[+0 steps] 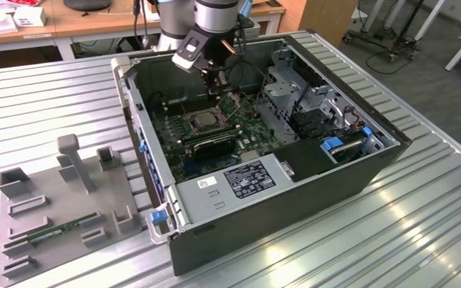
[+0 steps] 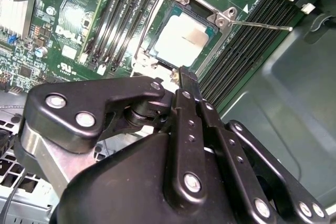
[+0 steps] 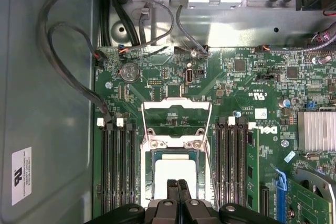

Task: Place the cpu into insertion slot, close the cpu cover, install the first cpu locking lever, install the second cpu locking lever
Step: 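Close the cpu cover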

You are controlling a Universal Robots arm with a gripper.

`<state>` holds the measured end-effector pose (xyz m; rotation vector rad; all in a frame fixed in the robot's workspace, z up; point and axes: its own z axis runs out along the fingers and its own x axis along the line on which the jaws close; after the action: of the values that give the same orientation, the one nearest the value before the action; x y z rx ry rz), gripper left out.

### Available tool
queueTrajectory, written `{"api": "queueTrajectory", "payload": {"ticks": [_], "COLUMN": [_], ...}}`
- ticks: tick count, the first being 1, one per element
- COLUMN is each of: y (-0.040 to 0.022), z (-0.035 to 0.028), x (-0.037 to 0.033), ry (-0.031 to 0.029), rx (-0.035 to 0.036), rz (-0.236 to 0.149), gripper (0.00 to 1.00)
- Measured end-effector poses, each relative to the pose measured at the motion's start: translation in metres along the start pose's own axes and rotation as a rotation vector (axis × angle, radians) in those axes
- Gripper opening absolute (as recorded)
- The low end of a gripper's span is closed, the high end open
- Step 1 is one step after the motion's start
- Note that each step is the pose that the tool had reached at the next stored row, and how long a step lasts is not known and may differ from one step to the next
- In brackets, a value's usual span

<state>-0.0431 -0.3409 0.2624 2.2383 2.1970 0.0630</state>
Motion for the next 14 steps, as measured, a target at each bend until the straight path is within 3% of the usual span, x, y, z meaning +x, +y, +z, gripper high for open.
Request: {"api": "queueTrajectory", "payload": {"ticks": [14], "y": [0.0061], "z": [0.0002], "x": [0.0001], "ry": [0.0], "rx": [0.0], "rz": [0.0], "gripper": [0.11]}}
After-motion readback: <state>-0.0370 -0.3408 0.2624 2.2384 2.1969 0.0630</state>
